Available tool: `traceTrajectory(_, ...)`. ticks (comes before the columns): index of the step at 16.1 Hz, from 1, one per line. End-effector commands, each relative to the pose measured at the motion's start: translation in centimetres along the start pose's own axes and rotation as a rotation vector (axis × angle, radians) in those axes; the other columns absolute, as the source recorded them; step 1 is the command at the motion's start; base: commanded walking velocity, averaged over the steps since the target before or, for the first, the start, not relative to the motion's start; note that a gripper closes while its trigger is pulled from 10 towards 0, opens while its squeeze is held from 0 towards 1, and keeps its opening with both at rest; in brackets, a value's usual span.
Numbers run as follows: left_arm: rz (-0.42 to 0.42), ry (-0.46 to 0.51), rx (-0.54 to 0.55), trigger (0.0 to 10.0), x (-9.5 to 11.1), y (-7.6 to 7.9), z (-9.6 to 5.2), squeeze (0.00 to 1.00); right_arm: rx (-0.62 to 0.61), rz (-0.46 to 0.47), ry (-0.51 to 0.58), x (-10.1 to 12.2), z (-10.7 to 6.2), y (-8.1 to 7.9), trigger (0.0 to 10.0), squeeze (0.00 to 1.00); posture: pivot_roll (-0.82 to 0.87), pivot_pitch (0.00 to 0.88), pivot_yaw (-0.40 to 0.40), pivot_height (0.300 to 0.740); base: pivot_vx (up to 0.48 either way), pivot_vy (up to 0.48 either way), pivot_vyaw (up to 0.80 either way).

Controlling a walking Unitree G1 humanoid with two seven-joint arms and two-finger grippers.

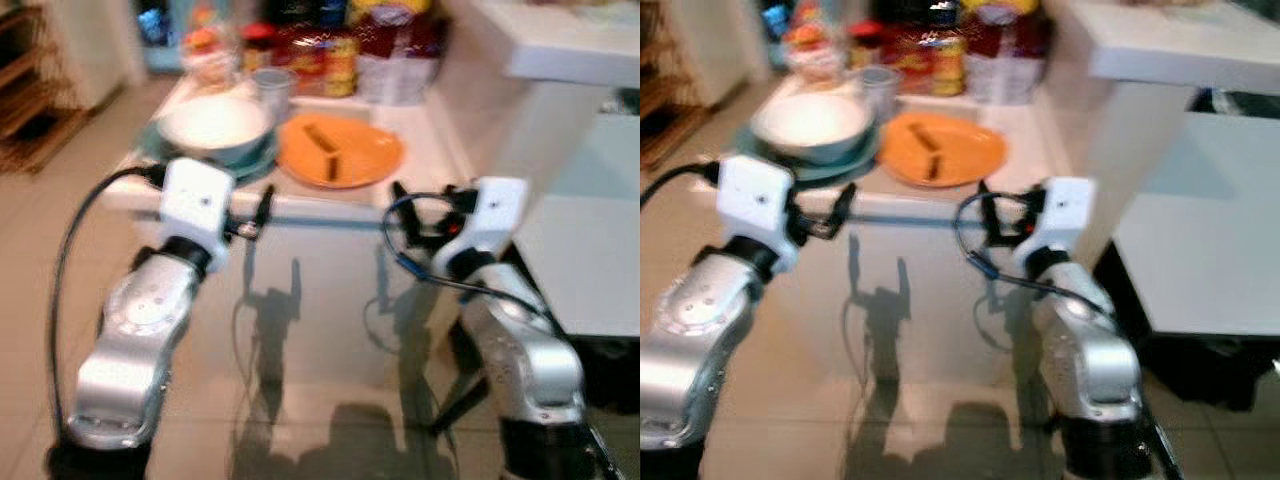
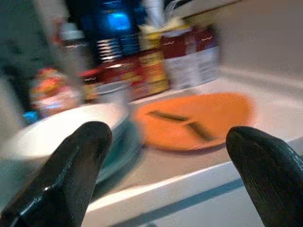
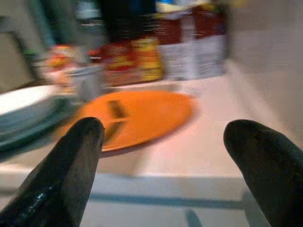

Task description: Setting the table

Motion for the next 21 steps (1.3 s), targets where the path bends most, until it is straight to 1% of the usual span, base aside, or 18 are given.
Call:
traceTrajectory(1,0.015,0.003,0.004,10.0,0.2,-0.5,-0.1,0.0,0.004,0.018,0.016,0.7,0.1,-0.2,10.0,0.0,0.04,0.0,-0.043,0.74,0.48,0.0,-0.8)
traceTrajectory(3,0.019,0.008,0.003,10.0,0.3,-0.6,-0.1,0.0,0.014,0.019,0.001,0.6,0.2,-0.3,10.0,0.0,0.04,0.0,-0.042,0.74,0.48,0.0,-0.67)
traceTrajectory(4,0.024,0.009,0.004,10.0,0.3,-0.6,-0.1,0.0,0.042,0.005,-0.02,0.4,0.2,-0.6,10.0,0.0,0.04,0.0,-0.041,0.74,0.48,0.0,0.0)
traceTrajectory(6,0.032,0.016,0.015,10.0,0.6,-0.9,0.0,0.0,0.11,-0.025,-0.087,-0.3,0.2,-1.4,10.0,0.0,0.04,0.0,-0.047,0.74,0.48,0.0,0.0)
traceTrajectory(7,0.035,0.02,0.029,10.0,0.8,-1.2,0.0,0.0,0.13,-0.02,-0.115,-0.5,0.2,-1.7,10.0,0.0,0.05,0.0,-0.052,0.74,0.45,0.0,0.0)
traceTrajectory(9,0.027,0.044,0.056,10.0,1.4,-1.8,-0.2,0.0,0.128,-0.015,-0.13,-0.6,0.3,-1.8,10.0,0.0,0.05,0.0,-0.057,0.74,0.0,0.0,0.0)
traceTrajectory(10,0.036,0.05,0.049,10.0,1.5,-1.9,-0.3,0.0,0.134,0.001,-0.126,-0.4,0.4,-2.0,10.0,0.0,0.06,0.0,-0.06,0.74,0.0,0.0,0.0)
traceTrajectory(11,0.036,0.076,0.03,10.0,1.9,-1.9,-0.6,0.0,0.147,0.019,-0.117,-0.2,0.4,-2.2,10.0,0.22,0.06,0.0,-0.061,0.74,0.0,0.0,0.0)
traceTrajectory(12,0.028,0.112,0.01,10.0,2.6,-1.9,-0.8,0.0,0.151,0.031,-0.119,-0.1,0.3,-2.3,10.0,1.0,0.06,0.0,-0.062,0.74,0.0,0.0,0.0)
traceTrajectory(13,0.022,0.147,-0.016,10.0,3.2,-1.7,-1.0,0.0,0.149,0.04,-0.126,-0.1,0.3,-2.2,10.0,1.0,0.06,0.0,-0.065,0.74,0.0,0.0,0.0)
traceTrajectory(14,0.024,0.176,-0.089,10.0,3.9,-1.0,-1.2,0.0,0.127,0.044,-0.141,-0.2,0.4,-2.0,10.0,1.0,0.06,0.0,-0.064,0.74,0.0,0.0,0.0)
traceTrajectory(16,0.027,0.191,-0.167,10.0,4.3,0.0,-1.5,0.0,0.106,0.047,-0.145,-0.2,0.8,-1.6,10.0,1.0,0.06,0.0,-0.065,0.74,0.0,0.0,0.0)
traceTrajectory(18,0.022,0.187,-0.179,10.0,4.2,0.2,-1.5,0.0,0.102,0.046,-0.149,-0.2,0.9,-1.6,10.0,1.0,0.06,0.0,-0.065,0.74,0.0,0.0,0.0)
traceTrajectory(19,0.019,0.146,-0.183,10.0,3.6,0.2,-1.4,0.0,0.089,0.048,-0.164,-0.3,1.1,-1.5,10.0,1.0,0.06,0.0,-0.064,0.74,0.0,0.0,0.0)
traceTrajectory(20,0.035,0.101,-0.186,10.0,2.8,0.2,-1.3,0.0,0.074,0.038,-0.189,-0.6,1.4,-1.3,10.0,1.0,0.06,0.0,-0.062,0.74,0.0,0.0,0.0)
traceTrajectory(21,0.048,0.076,-0.208,10.0,2.3,0.4,-1.3,0.0,0.015,0.012,-0.234,-1.3,2.1,-0.5,10.0,1.0,0.06,0.0,-0.056,0.74,0.0,0.0,0.0)
Point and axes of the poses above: a point about 5 cm out from each wrist's last joint towards the gripper, its own z axis pointing out of the wrist towards the gripper, its own x axis along the axis of the wrist's last joint, y = z × x, the point moved 3 cm from there along z, pointing out of the wrist towards the gripper, and after that the axes turned 7 degrees about z, right-handed, at the moved point
